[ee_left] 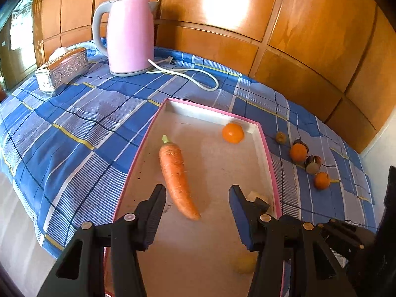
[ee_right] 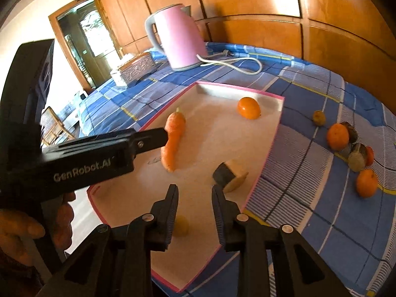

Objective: Organize fruits
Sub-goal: 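Lower the yellow fruit into the tray and open the right tool, then move the right tool toward a tangerine while the left tool moves toward the kiwi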

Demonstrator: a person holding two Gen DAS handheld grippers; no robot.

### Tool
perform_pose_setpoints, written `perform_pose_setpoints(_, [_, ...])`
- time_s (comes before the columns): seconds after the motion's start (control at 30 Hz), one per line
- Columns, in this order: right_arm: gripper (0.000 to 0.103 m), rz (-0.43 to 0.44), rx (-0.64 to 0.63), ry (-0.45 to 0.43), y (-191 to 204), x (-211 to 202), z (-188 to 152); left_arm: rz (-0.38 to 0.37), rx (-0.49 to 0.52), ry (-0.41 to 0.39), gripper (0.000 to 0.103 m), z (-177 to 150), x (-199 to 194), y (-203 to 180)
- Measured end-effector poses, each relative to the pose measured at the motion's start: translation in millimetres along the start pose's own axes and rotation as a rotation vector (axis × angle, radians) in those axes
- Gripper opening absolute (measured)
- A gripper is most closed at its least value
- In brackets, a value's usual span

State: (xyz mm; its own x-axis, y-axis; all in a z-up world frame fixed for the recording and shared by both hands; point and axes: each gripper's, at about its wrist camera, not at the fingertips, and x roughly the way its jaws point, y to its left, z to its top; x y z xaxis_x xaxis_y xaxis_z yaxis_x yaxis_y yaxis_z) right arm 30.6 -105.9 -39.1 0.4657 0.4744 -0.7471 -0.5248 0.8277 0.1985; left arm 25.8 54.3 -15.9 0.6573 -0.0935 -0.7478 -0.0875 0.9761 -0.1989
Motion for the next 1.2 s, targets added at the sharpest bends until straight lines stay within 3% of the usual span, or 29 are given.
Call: perform_pose_setpoints(1.2, [0.028,-0.233,0.272,-0.092,-90.0,-36.9,-13.1,-0.07,0.176,0.035,0.054,-0.4,8.1,-59.8])
